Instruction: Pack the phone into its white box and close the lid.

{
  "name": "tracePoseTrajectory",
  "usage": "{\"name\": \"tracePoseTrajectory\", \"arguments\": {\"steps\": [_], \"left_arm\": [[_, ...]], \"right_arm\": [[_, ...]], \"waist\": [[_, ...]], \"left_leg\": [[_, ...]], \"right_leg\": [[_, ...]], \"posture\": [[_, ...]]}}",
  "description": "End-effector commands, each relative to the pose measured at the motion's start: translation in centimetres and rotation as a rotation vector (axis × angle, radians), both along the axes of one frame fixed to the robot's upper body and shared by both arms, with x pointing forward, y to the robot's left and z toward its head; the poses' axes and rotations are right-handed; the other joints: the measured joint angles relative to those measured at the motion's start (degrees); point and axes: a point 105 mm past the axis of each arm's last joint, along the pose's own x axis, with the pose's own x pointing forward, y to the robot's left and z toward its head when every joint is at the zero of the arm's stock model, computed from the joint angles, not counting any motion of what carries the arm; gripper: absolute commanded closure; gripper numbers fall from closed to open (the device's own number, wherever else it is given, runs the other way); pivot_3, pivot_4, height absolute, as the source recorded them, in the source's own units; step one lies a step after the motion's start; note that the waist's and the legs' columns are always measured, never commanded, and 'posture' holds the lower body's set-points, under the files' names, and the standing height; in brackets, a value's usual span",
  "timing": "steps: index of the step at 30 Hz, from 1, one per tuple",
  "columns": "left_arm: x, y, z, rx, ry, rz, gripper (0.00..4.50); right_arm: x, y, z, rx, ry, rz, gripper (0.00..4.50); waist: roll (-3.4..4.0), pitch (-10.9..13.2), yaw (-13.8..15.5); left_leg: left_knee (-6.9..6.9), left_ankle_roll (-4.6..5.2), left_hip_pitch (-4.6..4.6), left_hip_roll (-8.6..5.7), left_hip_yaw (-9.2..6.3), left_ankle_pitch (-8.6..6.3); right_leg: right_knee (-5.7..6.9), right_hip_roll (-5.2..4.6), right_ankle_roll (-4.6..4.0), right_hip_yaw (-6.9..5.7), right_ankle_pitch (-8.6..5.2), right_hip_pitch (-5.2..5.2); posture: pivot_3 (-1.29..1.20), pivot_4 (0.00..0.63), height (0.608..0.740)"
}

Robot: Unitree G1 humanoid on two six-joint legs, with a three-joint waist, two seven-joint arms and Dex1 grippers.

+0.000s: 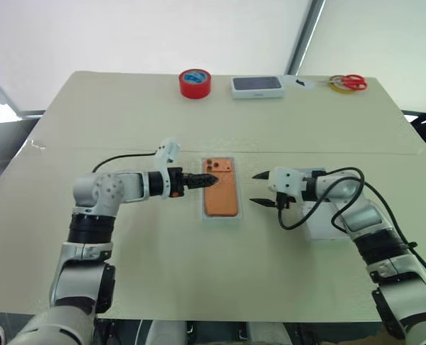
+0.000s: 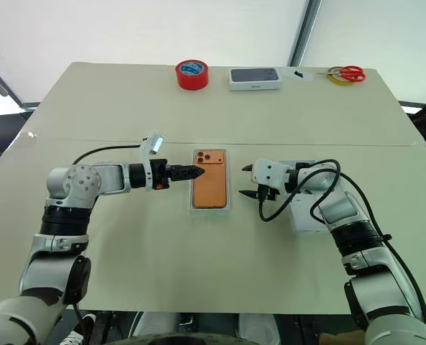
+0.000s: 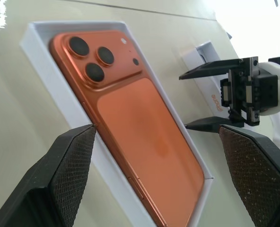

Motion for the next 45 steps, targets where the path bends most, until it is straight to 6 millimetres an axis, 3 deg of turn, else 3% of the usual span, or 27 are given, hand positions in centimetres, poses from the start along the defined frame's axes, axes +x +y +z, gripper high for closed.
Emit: {"name": "tracePoseTrajectory", "arguments": {"steps": [1, 3, 6, 8, 10, 11, 13, 18, 24, 30, 35, 45], "left_arm": [[-0.3, 0.5, 0.7, 0.057, -0.151, -0.004, 0.16], [-0.5, 1.0, 0.1, 0.094, -0.176, 0.003, 0.16], [0.1, 3.1, -1.8, 0.337, -0.298, 0.050, 1.00], [0.7, 3.6, -2.1, 0.432, -0.389, 0.062, 2.02], [1.1, 3.2, -1.8, 0.399, -0.392, 0.082, 3.06], [1.2, 3.0, -2.0, 0.422, -0.412, 0.068, 3.53], [1.1, 2.2, -3.1, 0.441, -0.399, 0.037, 4.47], [0.0, -1.0, -4.9, 0.405, -0.337, -0.110, 4.47], [-2.1, -6.6, -3.0, 0.241, -0.338, -0.324, 4.47], [-3.0, -9.8, -2.7, 0.205, -0.373, -0.391, 4.47], [-2.9, -9.8, -3.8, 0.255, -0.382, -0.401, 4.47], [-2.7, -7.8, -4.0, 0.270, -0.378, -0.375, 4.47]], "right_arm": [[0.1, 0.8, 1.4, 0.030, -0.042, 0.020, 1.33], [0.2, 0.8, 1.4, 0.031, -0.040, 0.015, 1.33], [0.5, 0.5, 1.3, 0.021, -0.048, -0.004, 2.27], [0.8, 0.4, 1.4, 0.003, -0.088, -0.013, 3.22], [1.0, 0.5, 1.4, -0.002, -0.111, -0.011, 4.22], [1.0, 0.6, 1.3, -0.001, -0.111, -0.010, 4.50], [1.1, 0.7, 0.8, -0.038, -0.114, 0.000, 4.50], [0.8, 1.1, 0.6, -0.048, -0.108, 0.024, 4.50], [-0.7, -0.3, 0.9, -0.043, -0.064, 0.028, 4.50], [-2.8, -3.0, 1.0, -0.037, 0.004, -0.042, 4.50], [-5.2, -5.2, 0.6, -0.069, 0.078, -0.080, 4.50], [-3.1, -7.3, 1.3, -0.126, -0.062, -0.194, 4.50]], "waist": [[0.00, 0.00, -0.13], [0.01, 0.01, -0.21], [0.02, 0.01, -0.24], [0.02, 0.01, -0.14], [0.02, 0.01, 0.05], [0.02, 0.01, 0.06], [0.02, 0.01, 0.05], [0.03, 0.00, 0.08], [0.03, 0.00, 1.22], [0.02, 0.01, 1.31], [0.05, 0.00, 1.21], [0.06, 0.00, 1.07]], "left_leg": [[0.00, 0.00, -0.01, -0.01, 0.00, 0.00], [-0.03, 0.00, 0.00, -0.01, 0.00, 0.00], [-0.03, 0.00, 0.00, 0.02, 0.00, 0.00], [-0.03, 0.00, 0.00, 0.02, 0.01, 0.00], [-0.03, 0.01, -0.01, 0.01, 0.01, 0.00], [-0.03, 0.01, -0.01, 0.00, 0.01, -0.01], [-0.03, 0.03, -0.02, -0.01, 0.01, -0.02], [-0.02, 0.04, -0.02, -0.01, 0.01, -0.01], [0.02, 0.11, -0.02, -0.03, 0.01, -0.04], [0.08, 0.15, -0.07, -0.03, 0.00, -0.06], [0.07, 0.16, -0.06, 0.00, 0.00, -0.06], [0.08, 0.16, -0.04, 0.02, 0.01, -0.06]], "right_leg": [[0.00, -0.01, 0.00, 0.00, 0.00, 0.00], [0.00, -0.01, 0.00, 0.01, 0.00, -0.02], [0.01, 0.02, 0.00, 0.01, 0.00, -0.03], [0.01, 0.01, -0.01, 0.02, 0.00, -0.04], [0.01, -0.01, -0.01, 0.01, 0.00, -0.04], [0.01, -0.03, -0.01, 0.01, 0.00, -0.03], [0.01, -0.04, -0.01, 0.01, 0.00, -0.03], [0.04, -0.04, -0.01, 0.01, 0.00, -0.03], [0.03, -0.05, -0.01, -0.01, 0.00, 0.00], [0.05, -0.08, -0.01, 0.00, 0.00, 0.01], [0.04, -0.04, -0.01, 0.01, 0.00, -0.01], [0.05, -0.04, -0.01, 0.05, 0.00, -0.01]], "posture": [[0.00, 0.150, 0.730], [0.00, 0.150, 0.730], [0.00, 0.150, 0.730], [0.00, 0.150, 0.730], [0.00, 0.150, 0.730], [0.00, 0.150, 0.730], [0.00, 0.150, 0.730], [0.00, 0.150, 0.730], [0.00, 0.150, 0.730], [0.00, 0.150, 0.730], [0.00, 0.150, 0.730], [0.00, 0.150, 0.730]]}}
